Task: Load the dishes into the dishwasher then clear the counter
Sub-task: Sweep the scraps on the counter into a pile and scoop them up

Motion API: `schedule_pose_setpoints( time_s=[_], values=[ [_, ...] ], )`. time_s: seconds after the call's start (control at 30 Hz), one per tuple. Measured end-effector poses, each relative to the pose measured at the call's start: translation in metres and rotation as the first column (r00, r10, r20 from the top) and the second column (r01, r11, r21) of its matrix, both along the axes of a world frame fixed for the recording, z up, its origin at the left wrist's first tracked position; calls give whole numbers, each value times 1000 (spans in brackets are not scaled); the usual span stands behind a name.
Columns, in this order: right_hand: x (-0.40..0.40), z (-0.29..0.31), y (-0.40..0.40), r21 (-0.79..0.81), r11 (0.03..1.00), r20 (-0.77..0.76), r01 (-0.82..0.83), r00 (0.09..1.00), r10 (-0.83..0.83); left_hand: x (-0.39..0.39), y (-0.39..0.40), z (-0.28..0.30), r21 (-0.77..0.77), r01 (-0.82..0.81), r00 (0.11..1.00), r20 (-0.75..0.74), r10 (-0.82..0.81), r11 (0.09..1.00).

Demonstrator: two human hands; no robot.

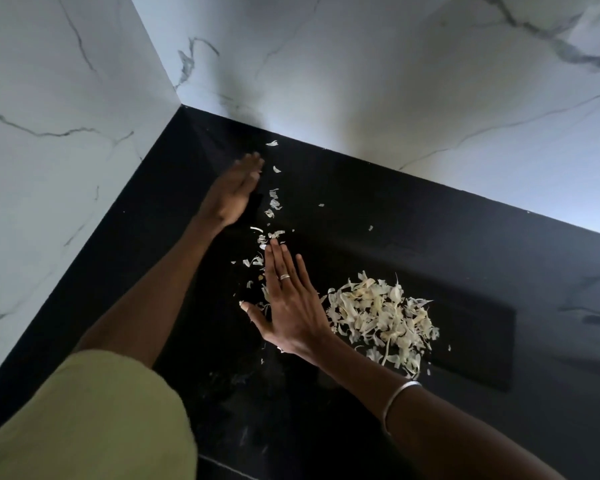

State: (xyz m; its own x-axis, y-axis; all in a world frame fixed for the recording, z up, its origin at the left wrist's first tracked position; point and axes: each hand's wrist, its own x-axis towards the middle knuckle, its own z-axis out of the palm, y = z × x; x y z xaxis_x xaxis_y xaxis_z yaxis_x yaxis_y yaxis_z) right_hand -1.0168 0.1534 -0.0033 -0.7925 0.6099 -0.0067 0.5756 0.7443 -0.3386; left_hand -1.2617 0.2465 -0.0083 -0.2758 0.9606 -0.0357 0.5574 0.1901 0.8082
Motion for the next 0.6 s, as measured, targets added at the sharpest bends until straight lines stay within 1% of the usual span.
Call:
schedule_pose_setpoints(
  time_s=[0.1,0.17,0.2,0.23,0.27,0.3,0.33,0.37,0.4,0.43,0.5,0.53,0.6],
  values=[
    [-1,0,-1,-9,1000,5,0,1000,0,52,-49,-1,20,141,988,54,-141,990],
    [-1,1,0,-3,1000,0,5,1000,-5,74,-76,1,32,161,979,124,-164,986],
    [-1,1,-1,-1,1000,-10,-1,1000,1,80,-85,4,38,111,972,205,-116,993],
    [0,3,-2,0,1000,-26,-11,1000,11,87,-95,11,54,17,948,316,-33,998],
    [1,4,-3,-10,1000,-48,-15,999,15,92,-103,17,72,-125,917,390,87,990],
    [2,3,-2,-39,999,-77,-5,997,2,96,-112,20,91,-292,876,426,228,952],
    [2,5,-1,-81,997,-117,15,993,-25,99,-125,21,93,-453,828,411,380,887],
    [2,6,3,-139,989,-161,50,984,-72,103,-138,20,79,-578,770,380,512,812],
    [0,8,9,-213,973,-200,86,971,-129,108,-152,18,55,-663,714,346,609,746],
    [-4,12,18,-293,949,-230,118,954,-190,115,-164,15,42,-706,681,318,660,707],
    [-17,22,48,-399,907,-282,134,923,-261,132,-181,6,61,-723,680,234,695,688],
    [-26,27,69,-411,903,-302,123,917,-262,138,-184,2,78,-714,695,189,693,695],
    [-51,30,117,-360,929,-292,89,935,-203,139,-183,0,97,-701,712,149,686,707]
  ],
)
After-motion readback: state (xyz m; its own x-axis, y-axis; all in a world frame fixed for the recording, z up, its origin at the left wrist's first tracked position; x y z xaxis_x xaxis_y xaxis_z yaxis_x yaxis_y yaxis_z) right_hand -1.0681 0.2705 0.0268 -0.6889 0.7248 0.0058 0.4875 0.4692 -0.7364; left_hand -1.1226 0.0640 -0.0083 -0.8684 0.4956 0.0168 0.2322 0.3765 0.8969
